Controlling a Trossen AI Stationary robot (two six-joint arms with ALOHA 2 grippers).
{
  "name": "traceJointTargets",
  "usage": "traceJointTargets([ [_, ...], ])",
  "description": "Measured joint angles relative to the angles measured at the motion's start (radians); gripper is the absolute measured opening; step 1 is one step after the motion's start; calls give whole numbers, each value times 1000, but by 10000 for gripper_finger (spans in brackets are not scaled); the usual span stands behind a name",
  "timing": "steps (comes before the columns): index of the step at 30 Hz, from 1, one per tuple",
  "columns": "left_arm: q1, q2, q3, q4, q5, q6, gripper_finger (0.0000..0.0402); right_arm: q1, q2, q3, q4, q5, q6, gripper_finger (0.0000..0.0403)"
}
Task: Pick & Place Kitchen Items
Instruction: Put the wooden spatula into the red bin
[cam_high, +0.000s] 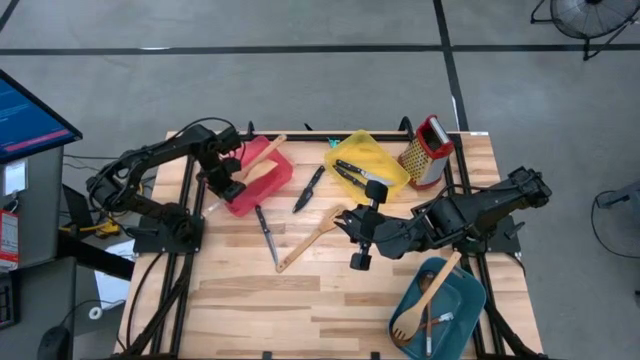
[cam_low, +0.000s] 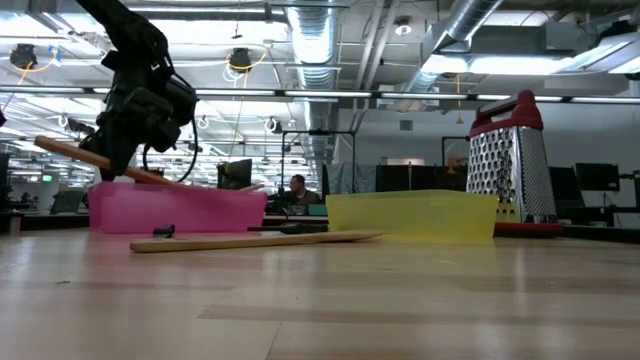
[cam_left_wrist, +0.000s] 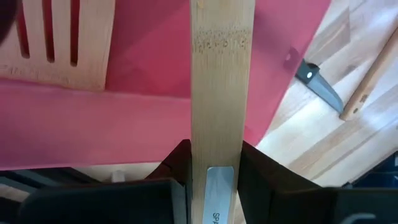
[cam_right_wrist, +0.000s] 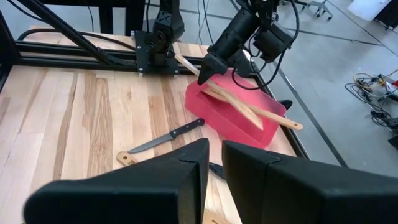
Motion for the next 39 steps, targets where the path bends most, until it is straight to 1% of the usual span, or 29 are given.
traceJointTargets([
  [1, 1, 0, 0, 2, -9, 0, 65, 0, 0, 0, 0, 0, 0, 56],
  [4, 1, 0, 1, 3, -91, 0, 65, 0, 0, 0, 0, 0, 0, 56],
  [6, 1, 0, 1, 2, -127, 0, 66, 0, 0, 0, 0, 0, 0, 56],
  [30, -19, 0, 1, 36, -163, 0, 66, 0, 0, 0, 0, 0, 8, 56],
  [39, -20, 48, 2, 49, -180, -7, 66, 1, 0, 0, 0, 0, 8, 56],
])
